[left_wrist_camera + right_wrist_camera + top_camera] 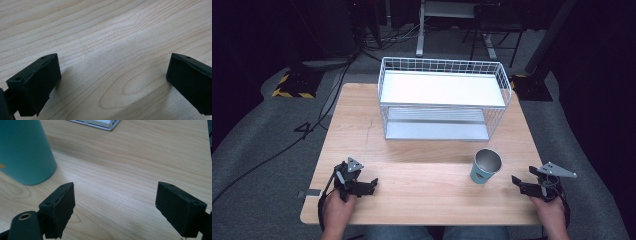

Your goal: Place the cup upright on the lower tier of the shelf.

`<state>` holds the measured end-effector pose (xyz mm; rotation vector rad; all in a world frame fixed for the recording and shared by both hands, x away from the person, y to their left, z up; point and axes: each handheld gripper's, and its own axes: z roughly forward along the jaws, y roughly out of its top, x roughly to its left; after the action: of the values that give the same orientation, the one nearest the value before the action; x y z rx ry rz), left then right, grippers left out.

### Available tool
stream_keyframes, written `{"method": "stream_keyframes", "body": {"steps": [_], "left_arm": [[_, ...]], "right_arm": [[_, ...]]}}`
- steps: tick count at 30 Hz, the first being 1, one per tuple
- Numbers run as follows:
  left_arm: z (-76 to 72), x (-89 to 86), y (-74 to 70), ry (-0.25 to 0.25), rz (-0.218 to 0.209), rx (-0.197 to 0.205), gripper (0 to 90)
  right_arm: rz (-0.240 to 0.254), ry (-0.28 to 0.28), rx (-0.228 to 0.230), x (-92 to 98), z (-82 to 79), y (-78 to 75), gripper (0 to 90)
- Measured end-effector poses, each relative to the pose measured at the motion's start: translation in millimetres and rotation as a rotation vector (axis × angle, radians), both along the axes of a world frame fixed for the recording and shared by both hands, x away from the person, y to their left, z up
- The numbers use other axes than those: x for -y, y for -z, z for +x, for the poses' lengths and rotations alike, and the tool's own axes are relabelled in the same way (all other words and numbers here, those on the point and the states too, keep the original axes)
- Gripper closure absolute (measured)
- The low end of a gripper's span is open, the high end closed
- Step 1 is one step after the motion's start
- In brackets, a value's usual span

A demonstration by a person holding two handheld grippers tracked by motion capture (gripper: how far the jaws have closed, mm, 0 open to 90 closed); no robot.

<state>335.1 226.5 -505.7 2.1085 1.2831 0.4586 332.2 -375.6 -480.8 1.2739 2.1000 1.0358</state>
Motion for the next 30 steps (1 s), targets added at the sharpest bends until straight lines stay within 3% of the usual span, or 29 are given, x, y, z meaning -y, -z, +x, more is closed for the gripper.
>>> {"method": "stream_keyframes", "body": {"steps": [10,21,30], "left_arm": [[0.2,0.0,0.0,0.0,0.0,-0.001,0.0],[0.1,0.0,0.0,0.0,0.0,-0.001,0.0],[-0.8,0.1,0.0,-0.002,0.001,0.0,0.0]], "right_arm": [[0.015,-0.06,0.031,-15.3,-12.9,-10.5,16.6],[0.022,-0.174,0.048,-45.0,-23.5,-19.2,16.5],[0.038,-0.24,0.047,-65.3,-21.9,-17.9,14.9]]}}
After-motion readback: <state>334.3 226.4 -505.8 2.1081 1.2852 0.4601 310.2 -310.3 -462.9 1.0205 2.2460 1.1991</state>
